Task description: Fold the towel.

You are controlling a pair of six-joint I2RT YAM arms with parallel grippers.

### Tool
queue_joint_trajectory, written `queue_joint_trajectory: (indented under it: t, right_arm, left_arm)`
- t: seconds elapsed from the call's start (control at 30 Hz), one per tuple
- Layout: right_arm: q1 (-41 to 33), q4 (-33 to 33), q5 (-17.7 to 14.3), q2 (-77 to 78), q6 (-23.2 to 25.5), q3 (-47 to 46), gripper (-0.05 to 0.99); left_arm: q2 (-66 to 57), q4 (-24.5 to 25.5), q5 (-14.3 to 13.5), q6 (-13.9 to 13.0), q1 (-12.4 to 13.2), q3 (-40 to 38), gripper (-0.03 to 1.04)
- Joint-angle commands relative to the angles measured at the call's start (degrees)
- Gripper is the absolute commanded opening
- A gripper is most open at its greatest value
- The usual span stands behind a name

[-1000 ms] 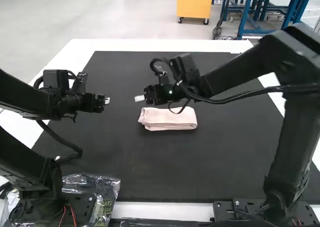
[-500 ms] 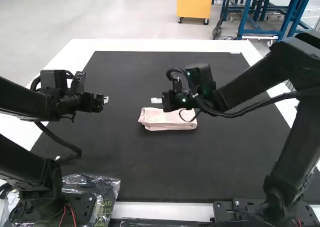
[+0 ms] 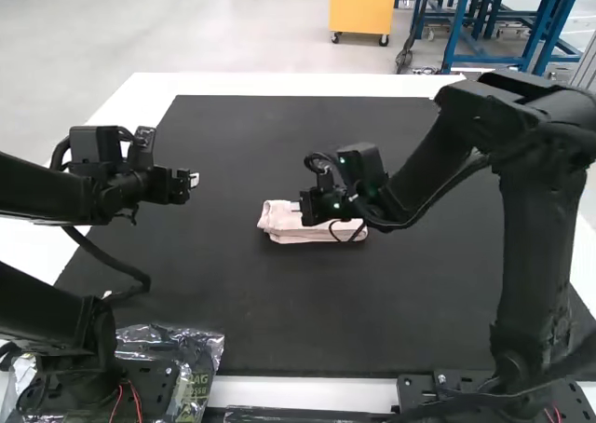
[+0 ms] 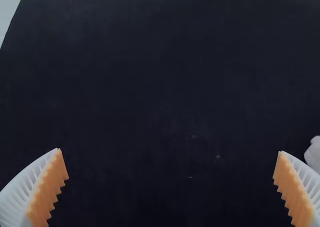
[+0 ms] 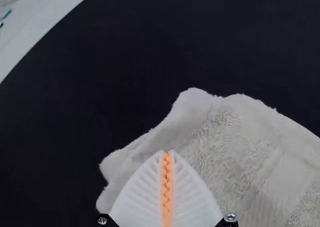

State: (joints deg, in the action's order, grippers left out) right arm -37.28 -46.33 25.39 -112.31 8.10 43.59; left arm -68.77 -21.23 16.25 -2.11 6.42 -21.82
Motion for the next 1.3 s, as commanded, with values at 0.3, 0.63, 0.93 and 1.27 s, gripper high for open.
queue_joint_trajectory:
  t: [0.3, 0.63, 0.93, 1.27]
  right_arm:
    - [3.1, -7.3, 0.7, -13.5, -2.1, 3.9, -0.03]
    - [5.1, -3.9, 0.8, -0.5, 0.9, 4.8, -0.02]
    - [12.1, 11.3, -5.9, 33.4, 0.9, 9.4, 0.82]
    - [22.9, 20.7, -13.0, 65.8, -0.5, 3.3, 0.92]
  left_arm:
    - [2.8, 0.1, -0.9, 0.7, 0.2, -0.1, 0.97]
    - [5.6, 1.4, -1.1, 1.1, 0.1, -4.7, 0.97]
    - [9.4, 4.5, -3.6, 1.1, -1.8, -18.1, 0.97]
    - [24.3, 4.1, -3.7, 5.6, -4.5, -19.3, 0.97]
